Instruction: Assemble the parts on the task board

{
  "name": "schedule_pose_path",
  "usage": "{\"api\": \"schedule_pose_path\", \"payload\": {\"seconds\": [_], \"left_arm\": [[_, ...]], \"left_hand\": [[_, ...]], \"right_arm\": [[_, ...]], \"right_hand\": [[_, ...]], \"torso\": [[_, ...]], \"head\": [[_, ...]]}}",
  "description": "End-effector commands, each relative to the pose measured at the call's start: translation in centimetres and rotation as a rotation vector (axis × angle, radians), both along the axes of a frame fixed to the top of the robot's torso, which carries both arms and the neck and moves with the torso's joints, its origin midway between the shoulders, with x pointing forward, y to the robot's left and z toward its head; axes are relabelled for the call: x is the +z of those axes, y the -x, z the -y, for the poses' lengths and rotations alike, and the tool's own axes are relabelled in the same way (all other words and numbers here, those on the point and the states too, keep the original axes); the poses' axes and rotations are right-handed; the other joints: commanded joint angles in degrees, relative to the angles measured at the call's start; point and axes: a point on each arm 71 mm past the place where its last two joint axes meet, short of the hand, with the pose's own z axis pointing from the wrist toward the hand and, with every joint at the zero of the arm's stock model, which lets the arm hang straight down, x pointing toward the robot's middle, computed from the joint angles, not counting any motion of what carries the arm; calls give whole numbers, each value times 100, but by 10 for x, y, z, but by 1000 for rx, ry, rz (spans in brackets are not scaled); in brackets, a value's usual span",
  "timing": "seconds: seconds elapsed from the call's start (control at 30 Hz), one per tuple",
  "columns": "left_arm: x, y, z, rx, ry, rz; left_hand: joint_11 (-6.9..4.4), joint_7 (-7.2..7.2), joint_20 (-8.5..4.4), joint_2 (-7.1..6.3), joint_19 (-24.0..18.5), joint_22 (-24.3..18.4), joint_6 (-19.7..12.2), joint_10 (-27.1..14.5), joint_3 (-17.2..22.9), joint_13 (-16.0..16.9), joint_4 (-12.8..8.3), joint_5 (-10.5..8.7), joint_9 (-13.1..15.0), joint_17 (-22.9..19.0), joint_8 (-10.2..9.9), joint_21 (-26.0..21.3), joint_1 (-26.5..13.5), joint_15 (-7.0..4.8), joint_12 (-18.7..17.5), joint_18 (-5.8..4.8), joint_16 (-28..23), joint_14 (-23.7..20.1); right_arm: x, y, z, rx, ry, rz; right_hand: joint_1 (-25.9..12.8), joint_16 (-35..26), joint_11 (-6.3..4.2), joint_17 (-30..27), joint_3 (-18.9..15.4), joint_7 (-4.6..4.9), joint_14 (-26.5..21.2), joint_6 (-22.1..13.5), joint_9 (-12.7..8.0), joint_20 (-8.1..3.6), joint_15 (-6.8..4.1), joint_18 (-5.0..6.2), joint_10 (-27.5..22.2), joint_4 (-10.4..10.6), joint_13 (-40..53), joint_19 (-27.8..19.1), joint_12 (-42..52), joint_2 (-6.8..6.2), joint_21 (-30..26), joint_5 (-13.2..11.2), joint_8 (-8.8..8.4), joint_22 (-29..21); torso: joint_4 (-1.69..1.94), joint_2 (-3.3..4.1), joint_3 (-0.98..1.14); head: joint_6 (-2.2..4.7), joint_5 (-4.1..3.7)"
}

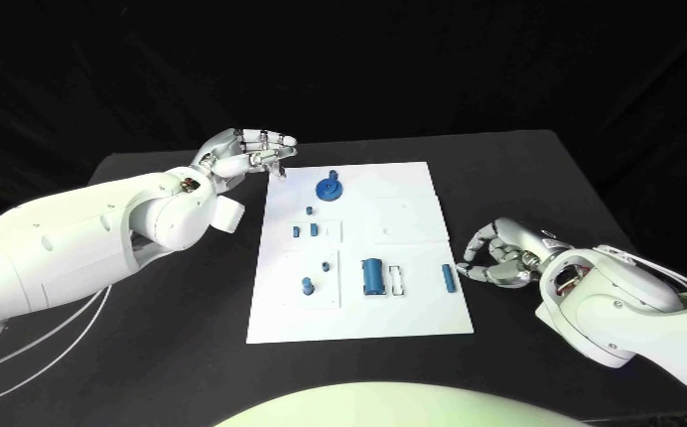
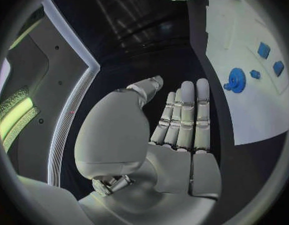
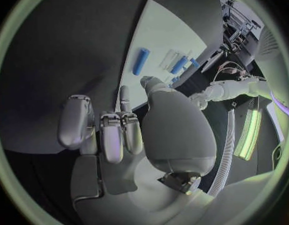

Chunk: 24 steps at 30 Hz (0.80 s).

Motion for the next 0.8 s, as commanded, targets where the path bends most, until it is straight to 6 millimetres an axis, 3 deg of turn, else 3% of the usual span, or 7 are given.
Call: {"api": "schedule_pose_path", "payload": {"seconds": [0.03, 0.2, 0.47, 0.8], "left_arm": [[0, 1, 2, -11, 25, 6], [-1, 1, 2, -11, 26, 3], [-3, 2, 1, -8, 24, -3], [-5, 3, 1, -7, 23, -8]], "left_hand": [[4, 5, 26, 5, 22, -25, -37, -53, -61, 8, 16, -35, -6, 7, 31, -40, -46, -9, 40, 79, 34, -39], [3, 4, 28, 5, 42, -56, -43, -66, -121, 12, 65, -35, -5, 9, 37, -81, -58, -8, 62, 79, 44, -43], [3, 3, 28, 13, 48, -63, -43, -70, -130, 12, 77, -31, -5, 9, 40, -91, -54, -8, 67, 80, 47, -44], [2, 3, 27, 27, 56, -72, -43, -76, -135, 13, 84, -27, -4, 10, 43, -102, -39, -10, 73, 80, 50, -45]], "right_arm": [[-5, 2, -4, 21, 49, -9], [-12, 4, -11, 30, 44, -22], [-14, 6, -20, 40, 22, -15], [-20, 5, -24, 63, 68, -52]], "right_hand": [[-71, 19, -15, 1508, -44, 2, 587, 68, 11, 18, 8, -76, 606, 3, 1509, 244, 22, -20, 10, -2, -21, 1016], [-105, 19, -25, 1508, -66, -10, 587, 101, 15, 13, 0, -73, 606, 4, 1509, 242, 22, -8, -5, -1, -18, 1013], [-152, 19, -44, 1508, -93, -33, 587, 157, 24, 5, -15, -70, 606, 4, 1509, 242, 22, 22, -14, 2, -8, 1012], [-119, 19, -77, 1508, -101, -74, 587, 228, 44, -12, -40, -65, 606, -7, 1509, 239, 22, 34, -42, 7, 17, 1006]], "torso": [[1, 1, 2], [13, 10, -1], [3, -2, -9], [7, -1, -13]], "head": [[-6, 0], [-30, 31], [-65, 57], [-60, 55]]}}
